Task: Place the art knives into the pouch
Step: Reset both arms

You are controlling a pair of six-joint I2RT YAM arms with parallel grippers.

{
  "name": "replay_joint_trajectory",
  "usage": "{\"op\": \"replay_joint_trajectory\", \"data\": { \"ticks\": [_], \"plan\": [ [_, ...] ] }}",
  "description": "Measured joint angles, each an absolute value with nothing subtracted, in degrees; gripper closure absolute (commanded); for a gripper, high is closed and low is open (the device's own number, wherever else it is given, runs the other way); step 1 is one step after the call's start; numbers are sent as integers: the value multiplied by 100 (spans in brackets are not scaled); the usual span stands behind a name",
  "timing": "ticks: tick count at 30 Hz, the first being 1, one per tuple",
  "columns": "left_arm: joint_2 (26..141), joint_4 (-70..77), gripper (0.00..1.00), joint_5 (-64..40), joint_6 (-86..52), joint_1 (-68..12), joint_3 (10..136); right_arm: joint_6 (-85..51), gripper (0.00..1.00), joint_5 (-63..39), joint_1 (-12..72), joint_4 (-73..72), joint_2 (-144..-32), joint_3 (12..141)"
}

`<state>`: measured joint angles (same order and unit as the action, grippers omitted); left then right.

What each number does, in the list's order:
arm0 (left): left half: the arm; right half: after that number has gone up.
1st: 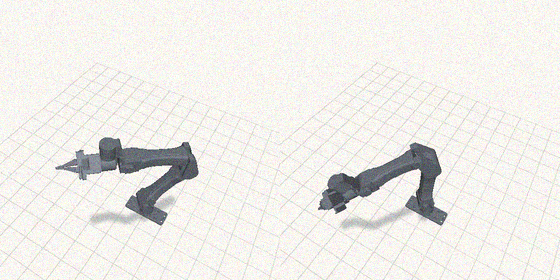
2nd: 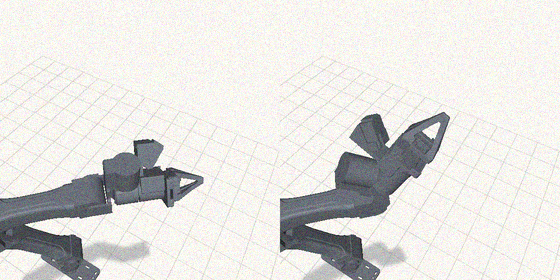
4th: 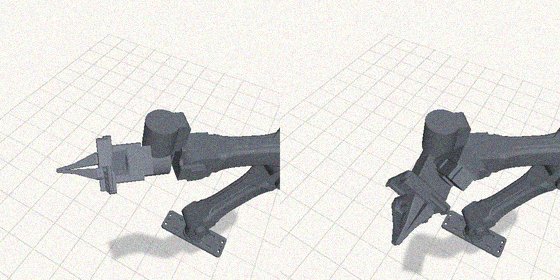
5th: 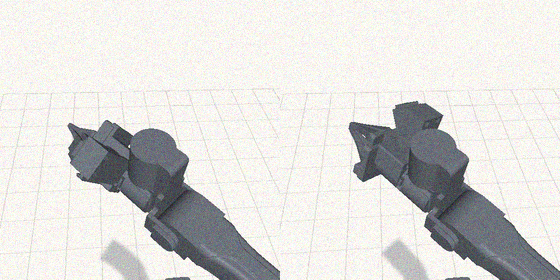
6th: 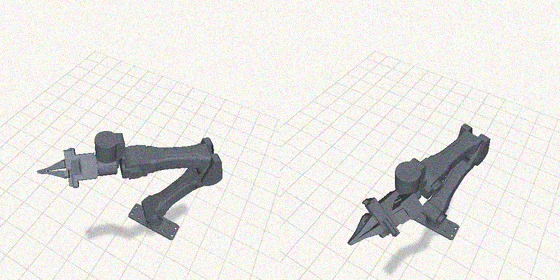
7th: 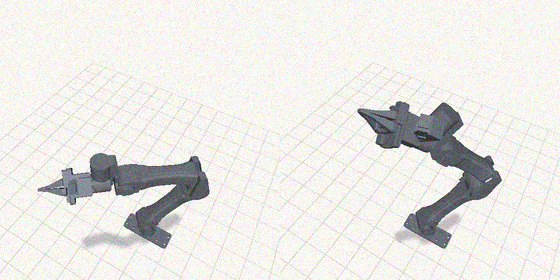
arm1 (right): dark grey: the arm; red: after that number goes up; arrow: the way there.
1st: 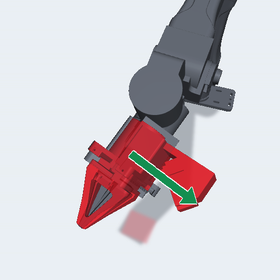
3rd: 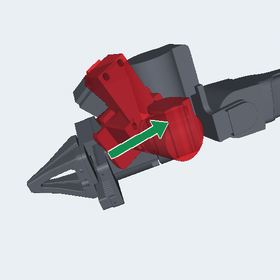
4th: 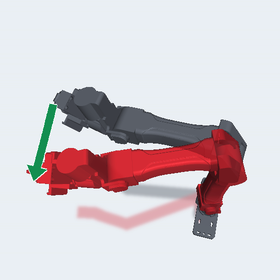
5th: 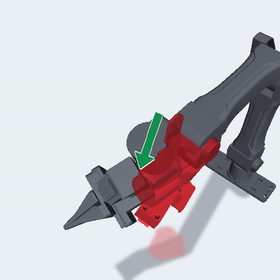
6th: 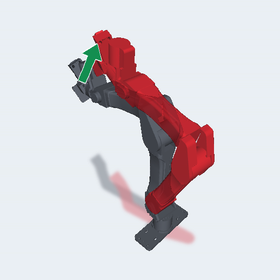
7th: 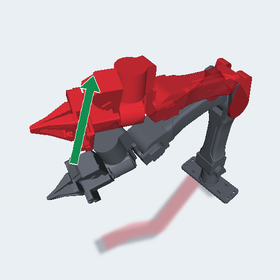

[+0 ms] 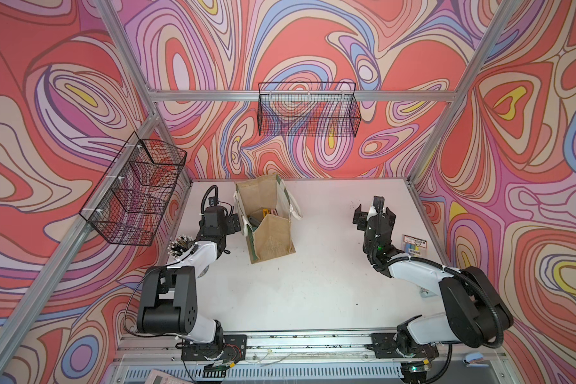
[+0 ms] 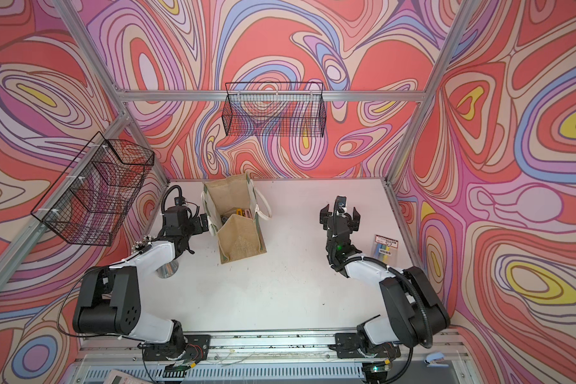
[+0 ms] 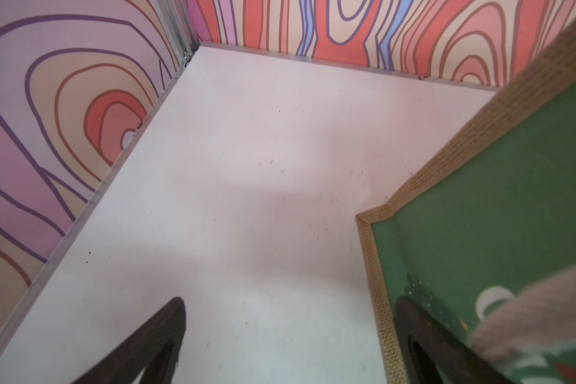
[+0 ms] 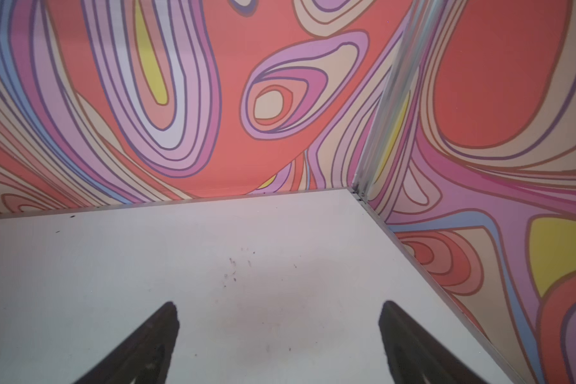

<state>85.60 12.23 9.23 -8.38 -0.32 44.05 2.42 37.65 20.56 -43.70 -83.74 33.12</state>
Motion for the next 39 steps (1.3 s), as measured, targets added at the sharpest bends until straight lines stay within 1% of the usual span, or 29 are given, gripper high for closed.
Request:
{"op": "replay_joint_trajectory", "data": {
  "ticks": [2,4,9,13,18,20,25,30,39],
  "plan": [
    [8558,1361,0,932,-720,-30,4298,475,2,3916,2021,-5030,-8595,3026],
    [8508,1577,0,921,-639,-27,4080,609,2,4001,1981,-5371,-8694,2751],
    [8431,2794,0,760,-502,-27,2965,307,2,3787,1553,-5339,-8368,2296],
    [8602,3470,0,561,-403,-27,2381,183,2,3712,1170,-5655,-8455,2147],
    [8650,4193,0,395,-322,-27,2296,25,2,3607,919,-6178,-9255,2104],
    [8696,4528,0,346,-311,-27,2233,-34,2,3459,862,-6062,-9456,2117],
    [8764,4790,0,325,-309,-27,2134,-78,2,2665,635,-5708,-9537,2432],
    [8768,5096,0,482,-338,-27,2010,-193,2,1756,220,-5599,-9773,2650],
    [8774,5207,0,790,-366,-38,1925,-248,2,1363,167,-5555,-9839,2641]
  ]
}}
